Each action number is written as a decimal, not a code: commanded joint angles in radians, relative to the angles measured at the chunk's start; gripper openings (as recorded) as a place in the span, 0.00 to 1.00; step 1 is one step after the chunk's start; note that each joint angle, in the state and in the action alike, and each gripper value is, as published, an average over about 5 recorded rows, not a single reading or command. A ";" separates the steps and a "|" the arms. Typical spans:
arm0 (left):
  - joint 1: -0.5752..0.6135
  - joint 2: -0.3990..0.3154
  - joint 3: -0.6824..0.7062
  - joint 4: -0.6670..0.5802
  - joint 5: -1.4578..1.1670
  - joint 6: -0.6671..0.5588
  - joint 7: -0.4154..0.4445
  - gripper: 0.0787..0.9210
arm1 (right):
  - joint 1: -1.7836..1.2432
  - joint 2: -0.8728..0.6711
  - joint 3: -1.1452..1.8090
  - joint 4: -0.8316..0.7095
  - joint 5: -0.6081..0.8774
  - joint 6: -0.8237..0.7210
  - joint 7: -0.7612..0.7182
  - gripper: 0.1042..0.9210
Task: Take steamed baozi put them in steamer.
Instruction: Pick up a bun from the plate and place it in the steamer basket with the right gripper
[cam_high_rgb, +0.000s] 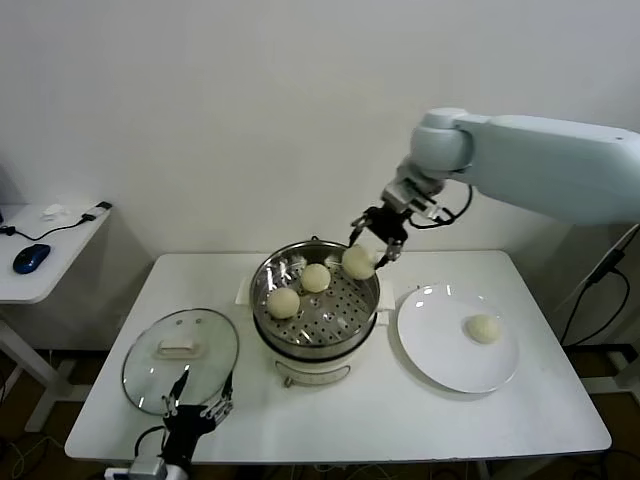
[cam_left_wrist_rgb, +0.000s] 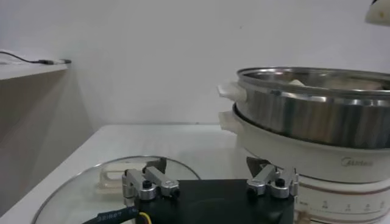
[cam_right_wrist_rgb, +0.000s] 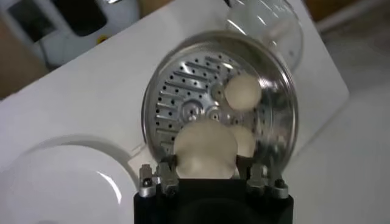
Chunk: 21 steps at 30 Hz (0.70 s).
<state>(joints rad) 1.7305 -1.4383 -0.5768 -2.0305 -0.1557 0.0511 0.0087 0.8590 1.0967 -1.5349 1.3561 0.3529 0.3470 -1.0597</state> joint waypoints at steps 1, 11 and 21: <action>0.002 0.002 -0.009 0.008 -0.009 -0.004 -0.004 0.88 | -0.154 0.200 0.008 0.002 -0.249 0.228 0.062 0.67; 0.003 -0.003 -0.010 0.015 -0.011 -0.004 -0.009 0.88 | -0.319 0.221 0.050 -0.108 -0.400 0.244 0.133 0.67; 0.004 -0.007 -0.013 0.015 -0.013 -0.005 -0.010 0.88 | -0.332 0.241 0.081 -0.192 -0.328 0.264 0.112 0.72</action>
<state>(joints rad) 1.7334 -1.4452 -0.5872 -2.0165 -0.1662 0.0462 -0.0012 0.5835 1.3039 -1.4767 1.2334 0.0331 0.5684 -0.9493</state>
